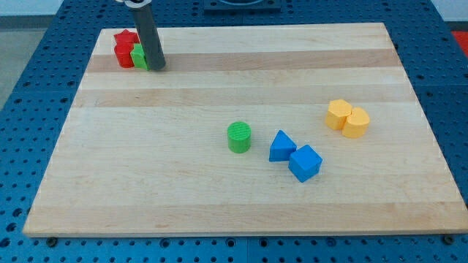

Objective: Move the arm away from the green star

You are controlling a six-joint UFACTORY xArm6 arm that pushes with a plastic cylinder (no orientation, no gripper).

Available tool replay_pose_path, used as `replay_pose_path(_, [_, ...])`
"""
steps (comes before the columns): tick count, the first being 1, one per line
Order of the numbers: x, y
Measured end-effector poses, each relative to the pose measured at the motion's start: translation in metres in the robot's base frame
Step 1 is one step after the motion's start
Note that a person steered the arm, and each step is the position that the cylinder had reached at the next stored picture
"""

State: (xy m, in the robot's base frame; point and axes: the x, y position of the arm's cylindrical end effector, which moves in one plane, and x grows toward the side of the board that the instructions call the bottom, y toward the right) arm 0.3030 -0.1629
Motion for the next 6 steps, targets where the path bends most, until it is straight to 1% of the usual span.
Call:
replay_pose_path(2, [0.026, 0.021])
replay_pose_path(4, [0.069, 0.027])
replay_pose_path(6, [0.101, 0.033])
